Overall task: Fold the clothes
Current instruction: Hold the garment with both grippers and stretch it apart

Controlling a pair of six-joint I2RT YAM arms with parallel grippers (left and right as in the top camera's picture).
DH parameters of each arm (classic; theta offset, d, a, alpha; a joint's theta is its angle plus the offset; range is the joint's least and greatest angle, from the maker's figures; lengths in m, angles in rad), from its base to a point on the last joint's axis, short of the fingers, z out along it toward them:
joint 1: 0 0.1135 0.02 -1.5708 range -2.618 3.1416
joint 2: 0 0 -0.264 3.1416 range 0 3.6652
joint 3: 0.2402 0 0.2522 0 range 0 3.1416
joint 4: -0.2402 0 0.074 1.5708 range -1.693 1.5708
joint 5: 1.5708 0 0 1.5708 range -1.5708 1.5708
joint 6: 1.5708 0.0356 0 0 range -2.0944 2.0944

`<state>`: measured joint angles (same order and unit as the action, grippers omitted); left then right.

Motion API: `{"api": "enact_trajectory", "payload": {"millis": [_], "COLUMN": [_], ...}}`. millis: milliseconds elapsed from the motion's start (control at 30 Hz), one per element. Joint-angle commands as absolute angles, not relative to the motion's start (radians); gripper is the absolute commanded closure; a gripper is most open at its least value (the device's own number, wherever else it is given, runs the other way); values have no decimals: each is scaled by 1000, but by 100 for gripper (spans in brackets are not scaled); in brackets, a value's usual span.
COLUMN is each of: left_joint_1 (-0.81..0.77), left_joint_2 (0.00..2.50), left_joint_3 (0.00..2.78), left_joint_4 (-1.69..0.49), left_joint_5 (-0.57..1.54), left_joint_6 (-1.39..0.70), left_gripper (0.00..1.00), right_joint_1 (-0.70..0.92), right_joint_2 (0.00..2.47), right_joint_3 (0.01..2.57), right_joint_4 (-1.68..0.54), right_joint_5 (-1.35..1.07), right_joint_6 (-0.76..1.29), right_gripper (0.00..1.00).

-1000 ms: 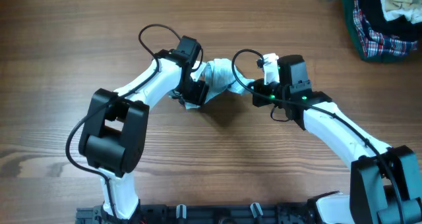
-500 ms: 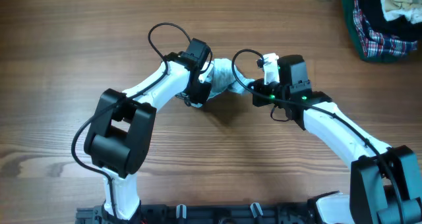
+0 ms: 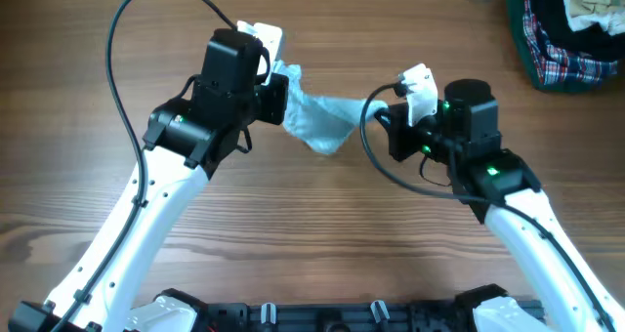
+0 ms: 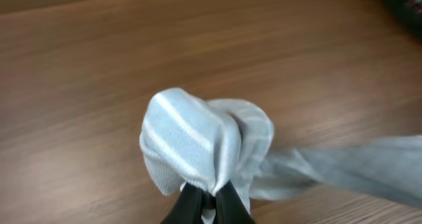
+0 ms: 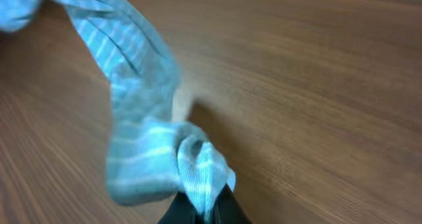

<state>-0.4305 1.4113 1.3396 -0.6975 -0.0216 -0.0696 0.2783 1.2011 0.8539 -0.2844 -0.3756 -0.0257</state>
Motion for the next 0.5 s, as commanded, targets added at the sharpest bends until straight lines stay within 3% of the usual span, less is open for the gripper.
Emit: {"api": "enact_trajectory", "payload": {"millis": [0,233,467], "left_joint_1": [-428,-471,-560], "left_joint_2": [1409,1391,1220], "left_joint_3": [1341,1341,1341], "left_joint_4": [-737,-900,-996], "left_joint_5": [-80,-81,-81], "left_joint_6": [-88,-155,-283], "left_gripper": [96,96,96], "right_joint_1": [275,275,278], "right_joint_2": [1142,1129,1118], "right_joint_3": [929,1037,1153], "right_joint_4": [-347,-600,-817], "right_joint_5": [-385,-381,-428], "right_joint_6": [-126,-85,11], "right_gripper": [96,96,96]}}
